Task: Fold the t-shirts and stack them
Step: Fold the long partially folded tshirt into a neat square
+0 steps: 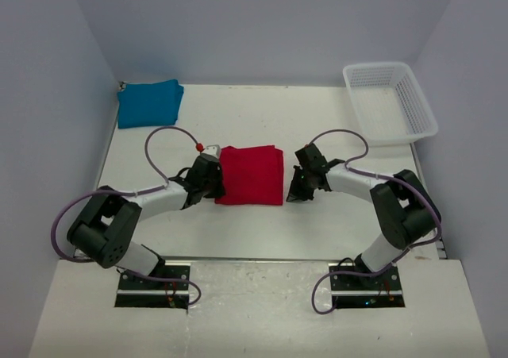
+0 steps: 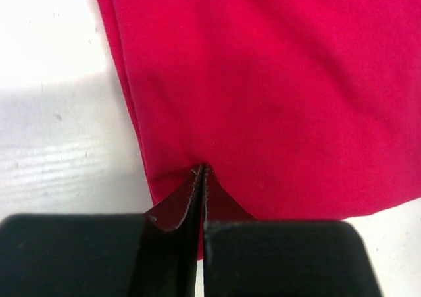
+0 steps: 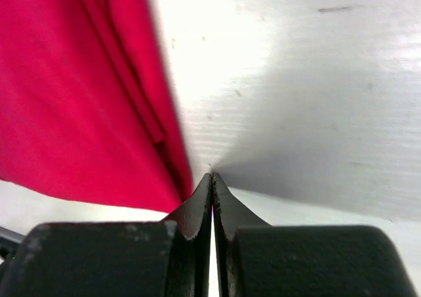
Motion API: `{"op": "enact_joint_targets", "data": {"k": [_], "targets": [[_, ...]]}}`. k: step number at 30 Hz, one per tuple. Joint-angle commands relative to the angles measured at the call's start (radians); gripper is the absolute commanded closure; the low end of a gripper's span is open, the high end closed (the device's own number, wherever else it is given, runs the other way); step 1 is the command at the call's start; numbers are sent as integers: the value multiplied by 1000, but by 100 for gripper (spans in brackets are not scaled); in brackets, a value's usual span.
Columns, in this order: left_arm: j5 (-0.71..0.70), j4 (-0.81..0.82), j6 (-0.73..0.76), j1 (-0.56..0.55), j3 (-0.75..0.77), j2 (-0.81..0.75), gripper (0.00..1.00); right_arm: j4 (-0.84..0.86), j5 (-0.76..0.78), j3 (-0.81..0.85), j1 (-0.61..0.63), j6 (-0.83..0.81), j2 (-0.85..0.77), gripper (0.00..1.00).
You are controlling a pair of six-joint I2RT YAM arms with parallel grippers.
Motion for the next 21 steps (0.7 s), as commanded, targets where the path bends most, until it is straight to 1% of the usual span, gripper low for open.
{"op": "enact_joint_targets", "data": {"k": [1,4,5,7,8,10,11,13,16,17,18,19,20,21], "targets": [[11,-134,-7,-13,-58,-34,100,-104,129,24,-1,-37,-44,100],[1,-172,4,-18,-35,-93,100,-96,103,41,-1,-91,-84,100],[-6,-192,11,-20,-20,-125,94,-96,94,42,-1,-112,-101,100],[-3,-244,22,-23,29,-159,86,-82,62,41,2,-143,-159,100],[-3,-263,28,-24,49,-199,77,-84,63,42,2,-160,-179,100],[-7,-301,30,-26,98,-239,67,-87,63,54,2,-197,-221,100],[-10,-312,30,-26,115,-274,60,-93,66,64,2,-206,-225,100],[-50,-358,22,-29,173,-294,57,-116,67,107,2,-235,-212,100],[-159,-444,-13,-29,255,-284,55,-153,67,168,2,-241,-186,100],[-182,-470,-22,-27,276,-253,52,-153,50,174,2,-244,-180,100],[-225,-535,-34,-29,296,-233,48,-150,41,182,2,-243,-179,100],[-234,-560,-50,-27,336,-192,41,-145,34,182,2,-246,-181,100],[-236,-568,-53,-26,339,-181,31,-141,16,180,2,-247,-192,100],[-221,-539,-54,-20,332,-178,28,-129,11,173,2,-251,-196,100]]}}
